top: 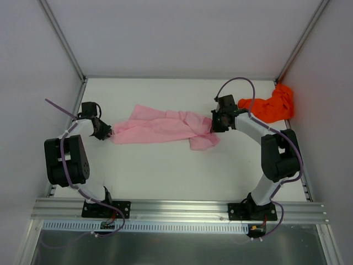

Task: Fold and stack the t-shirts
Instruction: Flatten out the tshirt

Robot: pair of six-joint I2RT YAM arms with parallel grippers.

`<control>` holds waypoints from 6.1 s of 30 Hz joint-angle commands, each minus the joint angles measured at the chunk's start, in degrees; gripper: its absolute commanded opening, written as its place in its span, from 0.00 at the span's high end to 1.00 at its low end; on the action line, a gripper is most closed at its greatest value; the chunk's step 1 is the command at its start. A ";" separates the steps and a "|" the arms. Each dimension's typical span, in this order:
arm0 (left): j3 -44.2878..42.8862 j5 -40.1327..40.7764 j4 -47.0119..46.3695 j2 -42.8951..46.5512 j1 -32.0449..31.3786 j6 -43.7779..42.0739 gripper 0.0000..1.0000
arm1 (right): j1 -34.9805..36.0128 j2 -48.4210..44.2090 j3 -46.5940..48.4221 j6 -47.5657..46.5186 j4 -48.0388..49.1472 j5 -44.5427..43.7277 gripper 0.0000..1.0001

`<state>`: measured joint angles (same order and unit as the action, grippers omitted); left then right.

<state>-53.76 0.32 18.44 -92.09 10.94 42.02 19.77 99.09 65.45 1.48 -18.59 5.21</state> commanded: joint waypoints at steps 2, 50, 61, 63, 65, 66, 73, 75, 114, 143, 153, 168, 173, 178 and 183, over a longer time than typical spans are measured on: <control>-1.70 -1.46 -1.30 1.12 0.13 -2.64 1.00 | -0.26 -1.53 0.64 1.34 1.27 -0.64 0.99; 12.09 -24.12 -1.73 30.83 -10.41 -74.71 0.01 | -8.78 -3.47 7.06 -9.03 -0.66 -3.19 0.99; 6.84 -34.85 -2.27 12.33 -7.78 -74.98 0.18 | -10.19 0.31 9.78 -10.79 -1.63 2.16 0.99; 0.69 -35.73 2.10 7.74 -6.81 -74.28 0.21 | -10.28 0.40 9.96 -10.53 -1.54 2.78 0.99; -3.61 -35.83 4.58 2.64 -5.67 -74.01 0.22 | -10.19 0.40 10.05 -10.62 -1.62 2.61 0.99; -4.24 -35.74 5.90 1.75 -5.49 -74.10 0.22 | -10.28 0.32 10.05 -10.79 -1.97 2.09 0.99; -1.01 -37.67 5.20 3.32 -5.05 -75.50 0.22 | -11.77 0.32 9.96 -10.62 -3.47 -0.64 0.99; -0.04 -38.89 4.86 3.59 -4.53 -75.33 0.22 | -12.03 0.32 9.96 -10.53 -3.47 -0.82 0.99; -2.93 -36.26 8.63 -5.91 -4.35 -70.32 0.53 | -13.00 0.40 11.45 -9.56 -4.79 -2.31 0.99; 3.48 -18.34 -1.03 25.11 -4.00 -64.08 1.00 | -6.94 -20.67 -14.90 1.33 -3.63 6.14 0.94; 18.33 -19.65 -13.51 32.42 -3.91 -60.30 1.00 | -6.94 -32.03 -14.84 1.52 -14.55 3.84 0.19; 20.62 -23.26 -18.00 29.34 -4.00 -58.28 1.00 | -4.40 5.57 26.20 -16.23 -16.12 11.13 0.14; 20.62 -23.69 -18.00 29.25 -3.91 -58.10 1.00 | -0.71 13.93 27.62 -17.30 -16.22 9.82 0.15; 20.80 -23.43 -18.00 29.34 -3.91 -58.19 1.00 | -0.17 17.36 27.36 -15.98 -15.60 9.03 0.26; 20.62 -23.35 -18.00 28.38 -4.00 -58.02 1.00 | -0.17 16.93 27.19 -16.24 -15.60 7.80 0.66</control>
<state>-33.06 -22.06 2.33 -63.05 6.50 -16.86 19.92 117.67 90.65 -14.50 -33.78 14.06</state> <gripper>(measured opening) 0.010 0.384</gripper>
